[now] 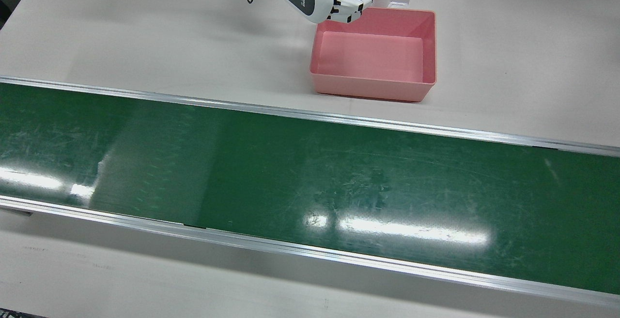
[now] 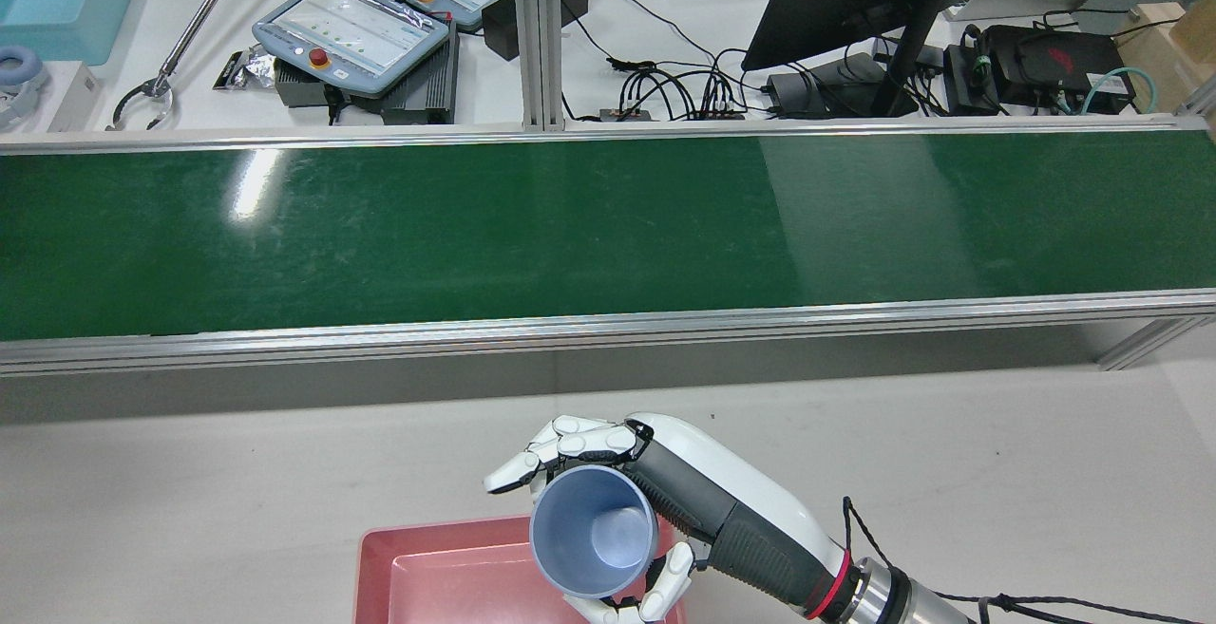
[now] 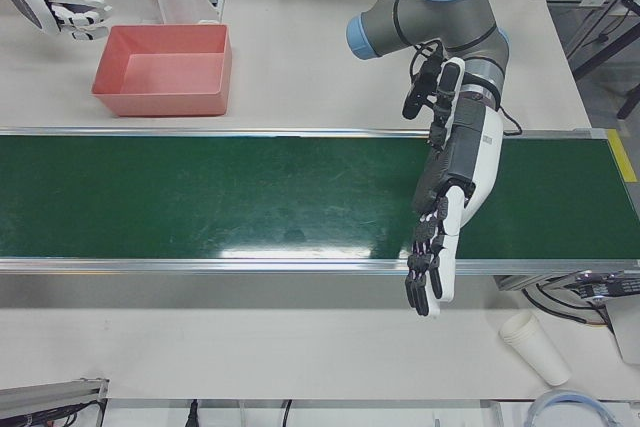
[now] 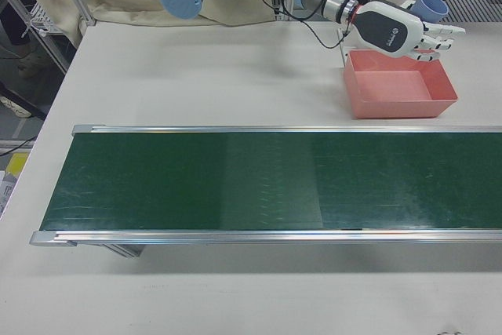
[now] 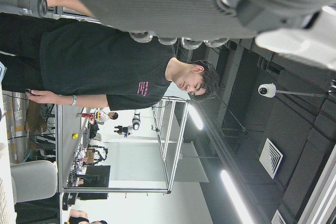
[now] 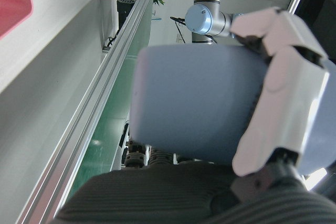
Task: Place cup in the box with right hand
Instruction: 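Lower the cup into the pink box and open the right hand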
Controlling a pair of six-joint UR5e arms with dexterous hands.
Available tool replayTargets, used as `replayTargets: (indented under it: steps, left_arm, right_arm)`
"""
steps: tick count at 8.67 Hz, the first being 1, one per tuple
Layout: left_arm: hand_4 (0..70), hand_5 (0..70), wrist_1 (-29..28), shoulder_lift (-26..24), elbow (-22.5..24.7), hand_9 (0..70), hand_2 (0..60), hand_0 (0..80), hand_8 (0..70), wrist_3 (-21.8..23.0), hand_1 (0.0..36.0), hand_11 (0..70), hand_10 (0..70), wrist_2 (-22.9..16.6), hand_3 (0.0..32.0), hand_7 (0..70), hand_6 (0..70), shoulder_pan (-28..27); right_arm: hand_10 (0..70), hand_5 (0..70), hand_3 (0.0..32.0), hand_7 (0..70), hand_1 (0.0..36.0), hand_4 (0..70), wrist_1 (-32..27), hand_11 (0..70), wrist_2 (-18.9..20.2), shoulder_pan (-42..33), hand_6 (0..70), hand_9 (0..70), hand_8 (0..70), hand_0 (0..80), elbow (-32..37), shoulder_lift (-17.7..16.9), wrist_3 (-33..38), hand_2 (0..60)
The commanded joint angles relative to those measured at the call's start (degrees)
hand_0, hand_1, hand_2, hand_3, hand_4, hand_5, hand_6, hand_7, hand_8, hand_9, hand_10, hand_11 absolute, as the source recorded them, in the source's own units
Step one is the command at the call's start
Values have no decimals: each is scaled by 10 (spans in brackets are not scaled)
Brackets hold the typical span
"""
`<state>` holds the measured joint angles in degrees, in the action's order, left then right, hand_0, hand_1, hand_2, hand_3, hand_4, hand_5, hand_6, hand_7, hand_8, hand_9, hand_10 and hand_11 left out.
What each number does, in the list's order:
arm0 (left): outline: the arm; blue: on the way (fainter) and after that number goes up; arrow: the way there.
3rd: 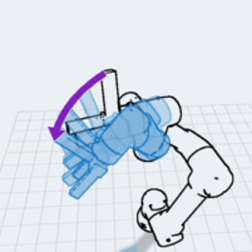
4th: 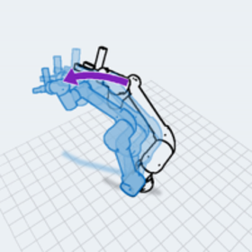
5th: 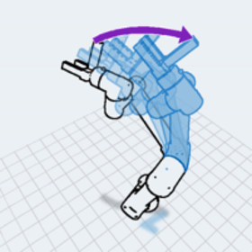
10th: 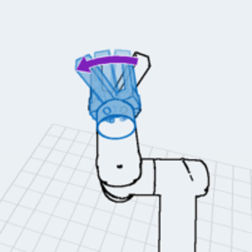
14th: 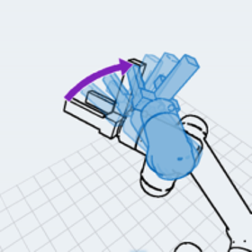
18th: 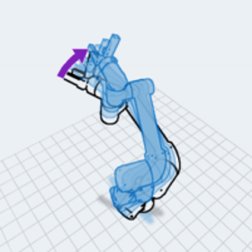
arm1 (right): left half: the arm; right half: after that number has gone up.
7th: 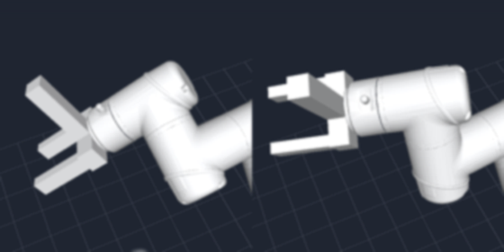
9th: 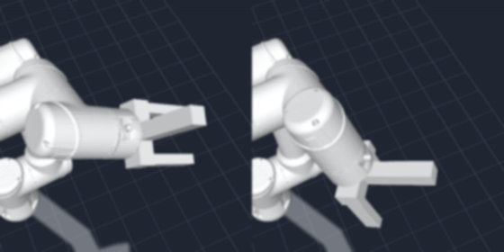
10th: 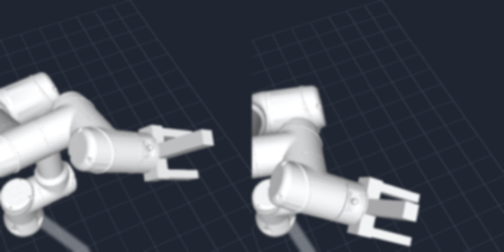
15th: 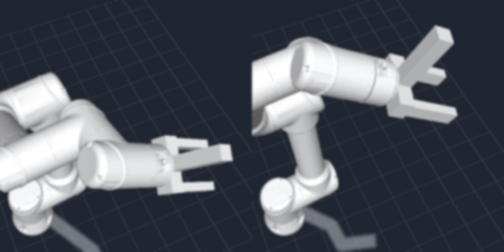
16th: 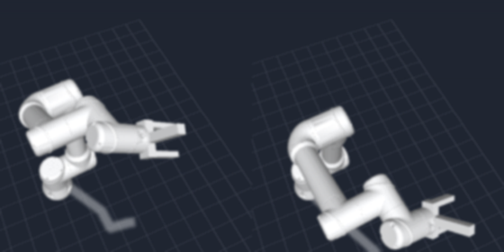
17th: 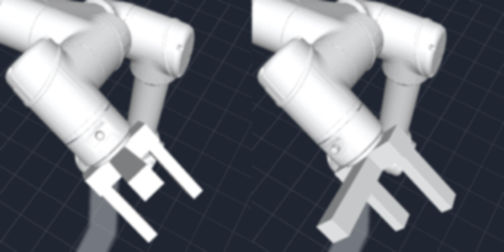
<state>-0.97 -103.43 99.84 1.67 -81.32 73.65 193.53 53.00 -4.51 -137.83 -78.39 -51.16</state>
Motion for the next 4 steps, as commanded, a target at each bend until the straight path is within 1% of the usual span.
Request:
replayTargets:
  steps: [1,2,3,4]
  left_arm:
    - [0,0,0,0,-1,0,0,0,0,0,0,0,0,0,0,0,0,0]
    - [0,0,0,0,0,0,0,0,0,0,0,0,0,0,0,0,0,-1]
    - [0,0,0,0,-1,0,0,0,0,0,0,0,0,-1,0,0,0,0]
    - [0,0,0,0,-1,0,0,0,0,0,0,0,0,0,0,0,0,0]
  right_arm:
    - [0,23,68,0,68,5,0,0,0,2,0,0,0,480,0,-1,3,13]
    - [0,24,194,0,79,0,0,0,0,3,0,0,0,476,0,-1,2,28]
    - [0,25,274,0,82,0,0,0,0,2,0,0,0,475,0,-1,3,32]
    - [0,25,240,0,94,0,0,0,0,1,0,0,0,470,-1,-1,4,53]
